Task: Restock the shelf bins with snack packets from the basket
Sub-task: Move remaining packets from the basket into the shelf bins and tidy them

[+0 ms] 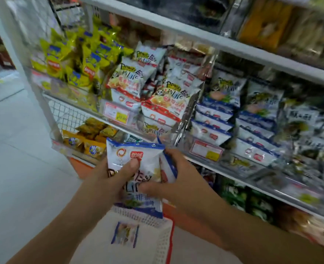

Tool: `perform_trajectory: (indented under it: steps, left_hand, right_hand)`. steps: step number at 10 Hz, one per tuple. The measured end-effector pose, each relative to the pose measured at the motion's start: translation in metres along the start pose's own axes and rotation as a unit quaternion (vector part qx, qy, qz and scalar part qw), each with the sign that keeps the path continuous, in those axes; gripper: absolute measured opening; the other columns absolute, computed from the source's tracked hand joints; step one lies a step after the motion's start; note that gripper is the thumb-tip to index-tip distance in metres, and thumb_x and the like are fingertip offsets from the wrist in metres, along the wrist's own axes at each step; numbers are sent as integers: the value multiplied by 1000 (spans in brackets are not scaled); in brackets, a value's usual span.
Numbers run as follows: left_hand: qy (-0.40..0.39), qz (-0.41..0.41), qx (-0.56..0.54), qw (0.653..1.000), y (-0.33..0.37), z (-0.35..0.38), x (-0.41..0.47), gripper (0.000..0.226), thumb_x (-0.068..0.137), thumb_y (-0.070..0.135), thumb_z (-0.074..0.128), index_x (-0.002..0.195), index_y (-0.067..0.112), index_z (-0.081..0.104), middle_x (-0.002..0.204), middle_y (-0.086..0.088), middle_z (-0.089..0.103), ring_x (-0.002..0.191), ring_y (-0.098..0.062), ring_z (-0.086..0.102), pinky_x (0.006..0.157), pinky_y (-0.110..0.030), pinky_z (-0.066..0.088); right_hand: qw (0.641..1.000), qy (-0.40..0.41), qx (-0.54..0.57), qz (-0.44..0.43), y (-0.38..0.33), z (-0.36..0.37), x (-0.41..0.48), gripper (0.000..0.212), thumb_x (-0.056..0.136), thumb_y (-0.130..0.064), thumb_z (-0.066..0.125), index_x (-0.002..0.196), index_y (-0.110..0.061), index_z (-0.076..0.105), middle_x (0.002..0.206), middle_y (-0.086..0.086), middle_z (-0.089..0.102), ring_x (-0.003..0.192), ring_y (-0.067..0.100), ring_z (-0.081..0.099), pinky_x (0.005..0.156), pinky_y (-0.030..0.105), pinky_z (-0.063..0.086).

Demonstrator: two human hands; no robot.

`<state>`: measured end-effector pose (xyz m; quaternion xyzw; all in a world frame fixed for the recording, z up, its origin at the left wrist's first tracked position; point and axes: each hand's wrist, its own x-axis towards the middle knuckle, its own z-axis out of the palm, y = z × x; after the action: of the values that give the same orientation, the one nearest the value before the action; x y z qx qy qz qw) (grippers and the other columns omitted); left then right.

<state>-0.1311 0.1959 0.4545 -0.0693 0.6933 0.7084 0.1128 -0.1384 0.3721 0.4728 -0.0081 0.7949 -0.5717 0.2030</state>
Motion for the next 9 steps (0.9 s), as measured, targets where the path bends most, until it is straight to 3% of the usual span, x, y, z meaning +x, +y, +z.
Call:
perform_trajectory:
  steps: [1, 2, 3, 4, 5, 6, 7, 8, 9]
  left_hand:
    - [11, 10, 15, 1000, 11, 3, 18, 52, 73, 58, 62, 106, 18, 66, 76, 2, 76, 64, -13, 73, 53, -29, 58]
    - [3, 39, 78, 996, 20, 10, 38, 64, 71, 78, 61, 108, 26, 67, 97, 0, 76, 89, -20, 73, 81, -49, 59]
    - [-9, 49, 117, 992, 20, 28, 59, 55, 78, 75, 58, 104, 28, 68, 94, 3, 76, 86, -17, 73, 79, -46, 59]
    - [-26, 41, 160, 986, 28, 58, 71, 55, 78, 73, 56, 99, 23, 69, 84, 3, 74, 79, -17, 71, 67, -29, 57]
    - [-54, 31, 156, 986, 53, 95, 62, 45, 81, 60, 52, 84, 19, 67, 54, 6, 67, 51, -5, 62, 41, -10, 43]
    - [-70, 40, 151, 985, 57, 115, 66, 46, 72, 65, 48, 83, 24, 66, 61, 11, 70, 47, -2, 62, 36, -11, 41]
    - [-74, 38, 132, 988, 54, 131, 70, 40, 69, 66, 47, 83, 33, 65, 63, 23, 69, 54, 6, 64, 42, -8, 43]
    - [-61, 40, 121, 990, 54, 139, 70, 40, 68, 68, 48, 84, 36, 66, 71, 19, 73, 63, 1, 69, 60, -22, 54]
    - [-48, 30, 104, 993, 51, 144, 72, 44, 65, 68, 49, 88, 34, 66, 76, 10, 76, 67, -9, 73, 67, -35, 61]
  right_hand:
    - [998, 43, 23, 26, -19, -27, -15, 67, 66, -38, 85, 120, -46, 46, 106, -21, 64, 77, -3, 69, 66, 16, 57]
    - [989, 143, 6, 34, -29, -68, -26, 67, 65, -33, 85, 122, -37, 51, 103, -16, 69, 76, 6, 72, 68, 25, 60]
    - [964, 260, 52, 27, -24, -123, -30, 82, 50, -37, 85, 124, -25, 54, 107, -2, 72, 82, 19, 75, 76, 41, 61]
    - [927, 354, 122, 4, -16, -182, -27, 75, 51, -34, 87, 118, -12, 60, 102, 7, 74, 89, 28, 74, 77, 40, 60]
    - [898, 418, 133, -27, -11, -233, -14, 57, 62, -25, 90, 110, -9, 64, 88, 9, 76, 84, 30, 74, 73, 40, 61]
    - [893, 438, 84, -63, -11, -273, 10, 22, 74, -17, 84, 87, -15, 68, 74, 2, 74, 68, 22, 70, 60, 32, 58]
    - [907, 413, 32, -77, -1, -300, 35, 39, 75, -14, 83, 109, -12, 65, 102, 6, 73, 86, 21, 71, 64, 29, 56]
    - [918, 386, -77, -44, 15, -316, 51, 54, 77, -24, 82, 125, -17, 57, 116, 0, 67, 99, 17, 69, 78, 38, 60]
    - [918, 369, -140, -30, 21, -318, 54, 63, 81, -29, 79, 136, -20, 48, 119, -3, 61, 107, 18, 64, 93, 41, 55]
